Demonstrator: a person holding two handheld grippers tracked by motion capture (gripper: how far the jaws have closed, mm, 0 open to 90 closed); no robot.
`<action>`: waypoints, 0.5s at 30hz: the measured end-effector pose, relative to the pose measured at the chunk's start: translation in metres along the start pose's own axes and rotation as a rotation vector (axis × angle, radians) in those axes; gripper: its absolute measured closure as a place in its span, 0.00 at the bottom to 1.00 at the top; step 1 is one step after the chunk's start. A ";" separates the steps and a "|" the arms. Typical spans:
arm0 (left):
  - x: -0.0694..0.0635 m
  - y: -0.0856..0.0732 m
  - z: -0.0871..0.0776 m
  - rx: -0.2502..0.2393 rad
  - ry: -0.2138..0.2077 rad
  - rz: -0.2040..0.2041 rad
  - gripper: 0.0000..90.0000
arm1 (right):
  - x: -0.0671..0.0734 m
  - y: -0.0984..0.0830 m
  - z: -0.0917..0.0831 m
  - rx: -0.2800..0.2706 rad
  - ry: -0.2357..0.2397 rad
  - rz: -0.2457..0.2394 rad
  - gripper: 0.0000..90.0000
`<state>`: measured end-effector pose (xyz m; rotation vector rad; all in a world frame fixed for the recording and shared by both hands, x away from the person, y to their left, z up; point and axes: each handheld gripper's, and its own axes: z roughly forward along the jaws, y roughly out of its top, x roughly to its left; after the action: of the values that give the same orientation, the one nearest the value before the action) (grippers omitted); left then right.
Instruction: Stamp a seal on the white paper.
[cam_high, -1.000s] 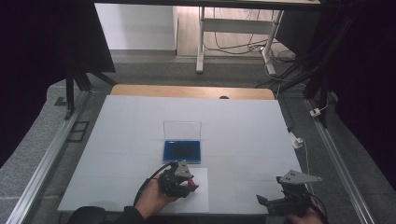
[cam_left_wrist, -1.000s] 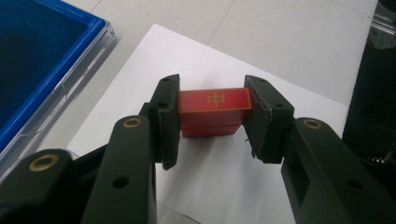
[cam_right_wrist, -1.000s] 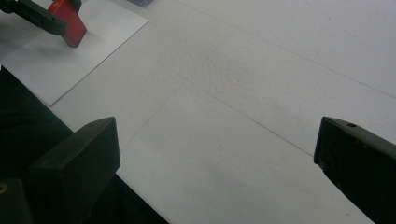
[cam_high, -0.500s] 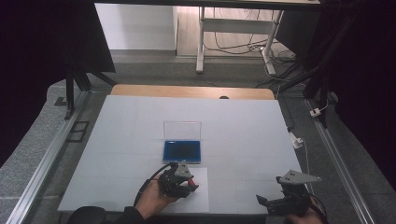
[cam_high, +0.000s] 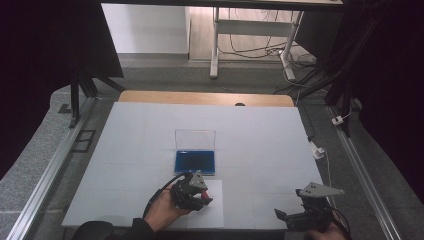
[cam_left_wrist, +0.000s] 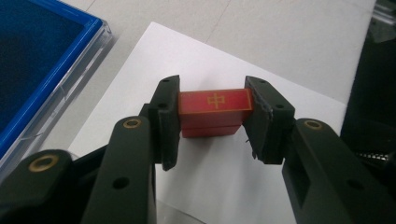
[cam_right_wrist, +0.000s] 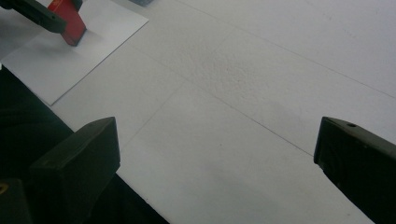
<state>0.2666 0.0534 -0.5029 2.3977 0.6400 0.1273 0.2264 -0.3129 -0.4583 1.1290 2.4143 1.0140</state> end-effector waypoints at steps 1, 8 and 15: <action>0.002 0.001 -0.003 -0.022 0.002 -0.011 0.65 | 0.000 0.000 0.000 0.000 0.000 0.000 0.01; 0.016 -0.001 -0.027 -0.178 -0.025 -0.118 0.65 | 0.000 0.000 0.000 0.005 -0.001 -0.001 0.01; 0.015 0.001 -0.027 -0.151 -0.011 -0.092 0.65 | 0.000 0.000 0.001 0.006 -0.002 -0.002 0.01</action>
<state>0.2739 0.0748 -0.4822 2.2190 0.7091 0.1189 0.2266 -0.3123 -0.4585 1.1290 2.4182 1.0056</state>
